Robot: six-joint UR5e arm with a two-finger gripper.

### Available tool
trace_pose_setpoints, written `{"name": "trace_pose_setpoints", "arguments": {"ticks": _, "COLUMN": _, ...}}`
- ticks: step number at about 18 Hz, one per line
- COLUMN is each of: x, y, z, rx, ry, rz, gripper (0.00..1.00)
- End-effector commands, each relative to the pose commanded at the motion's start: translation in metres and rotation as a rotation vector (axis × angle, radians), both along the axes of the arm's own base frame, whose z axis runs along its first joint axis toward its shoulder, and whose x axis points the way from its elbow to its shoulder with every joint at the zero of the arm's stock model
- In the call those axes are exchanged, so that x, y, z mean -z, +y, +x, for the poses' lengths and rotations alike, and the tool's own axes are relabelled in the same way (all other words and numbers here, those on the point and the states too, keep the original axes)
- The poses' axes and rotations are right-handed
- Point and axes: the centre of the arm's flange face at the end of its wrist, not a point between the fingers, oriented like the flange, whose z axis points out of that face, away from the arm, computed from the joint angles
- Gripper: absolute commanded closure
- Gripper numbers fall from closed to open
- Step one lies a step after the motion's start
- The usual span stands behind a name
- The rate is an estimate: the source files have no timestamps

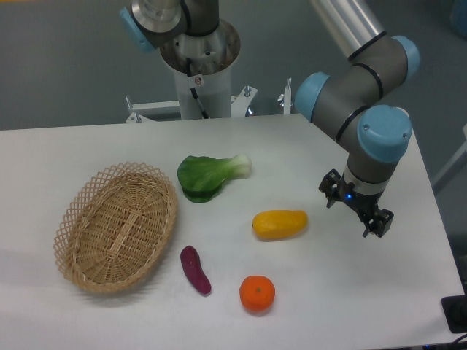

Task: Pick up the green vegetable from the table

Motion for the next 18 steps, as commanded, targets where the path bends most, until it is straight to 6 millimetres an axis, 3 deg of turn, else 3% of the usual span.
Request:
{"name": "trace_pose_setpoints", "arguments": {"ticks": 11, "x": -0.004, "y": -0.003, "z": -0.003, "rx": -0.004, "ry": 0.003, "rz": 0.003, "gripper": 0.0}}
{"name": "trace_pose_setpoints", "arguments": {"ticks": 18, "x": -0.003, "y": -0.002, "z": 0.01, "rx": -0.009, "ry": -0.02, "rz": -0.001, "gripper": 0.0}}
